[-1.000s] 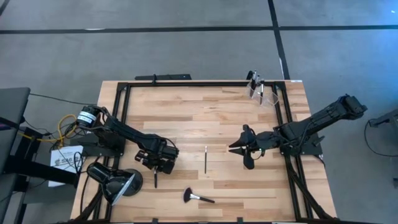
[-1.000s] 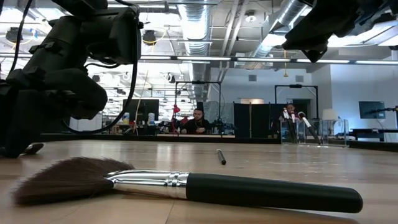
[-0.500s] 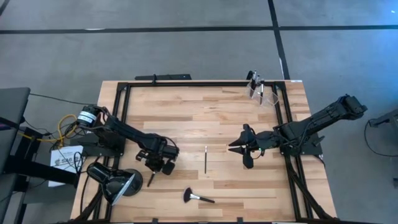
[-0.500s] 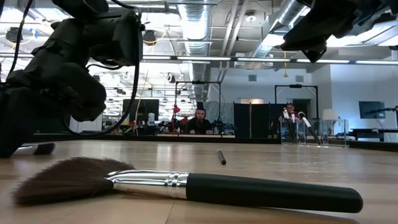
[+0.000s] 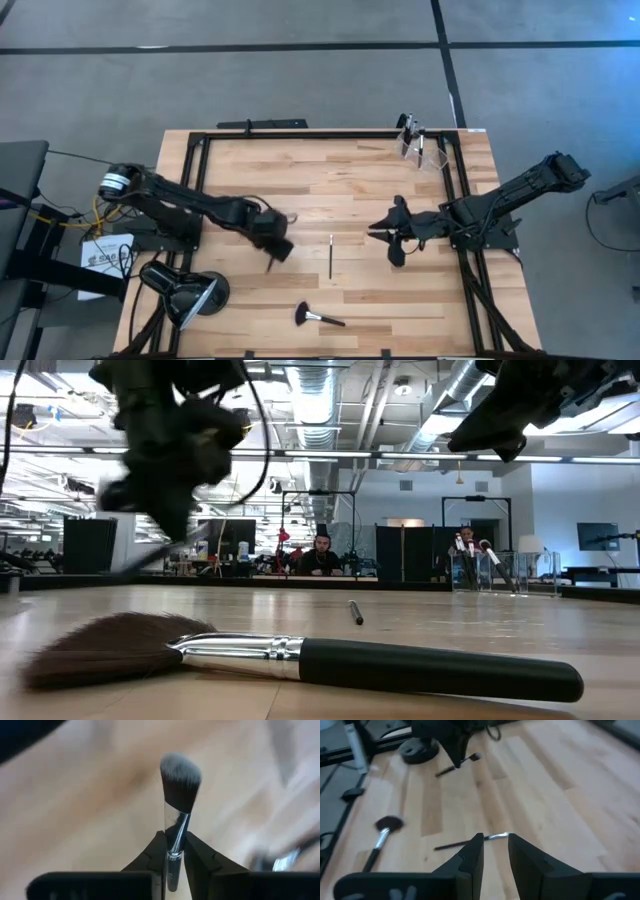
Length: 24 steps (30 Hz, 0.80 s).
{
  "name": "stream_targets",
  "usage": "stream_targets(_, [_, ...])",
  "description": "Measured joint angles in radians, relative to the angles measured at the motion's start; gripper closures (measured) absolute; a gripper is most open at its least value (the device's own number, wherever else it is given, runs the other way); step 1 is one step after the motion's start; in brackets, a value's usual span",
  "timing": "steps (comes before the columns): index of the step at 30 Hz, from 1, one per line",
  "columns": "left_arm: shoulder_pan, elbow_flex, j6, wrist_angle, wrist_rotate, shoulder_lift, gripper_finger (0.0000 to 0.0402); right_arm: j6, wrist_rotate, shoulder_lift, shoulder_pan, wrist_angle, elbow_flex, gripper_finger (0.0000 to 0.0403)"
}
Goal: Put items in baskets/containers
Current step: Put the black powder brush into the transparent organizer
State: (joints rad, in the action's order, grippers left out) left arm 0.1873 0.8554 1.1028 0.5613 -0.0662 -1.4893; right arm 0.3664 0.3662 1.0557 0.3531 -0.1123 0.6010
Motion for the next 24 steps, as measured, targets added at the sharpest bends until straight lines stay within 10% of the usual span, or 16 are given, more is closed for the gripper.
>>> stream_targets(8, [0.002, -0.006, -0.377, -0.409, 0.417, 0.033, 0.0354, -0.041, 0.056, 0.001, 0.011, 0.097, 0.000, 0.0324])
stream_targets(24, [-0.027, -0.035, -1.051, -1.302, 0.175, -0.173, 0.0354, -0.084, 0.049, 0.012, 0.106, 0.202, 0.000, 0.0324])
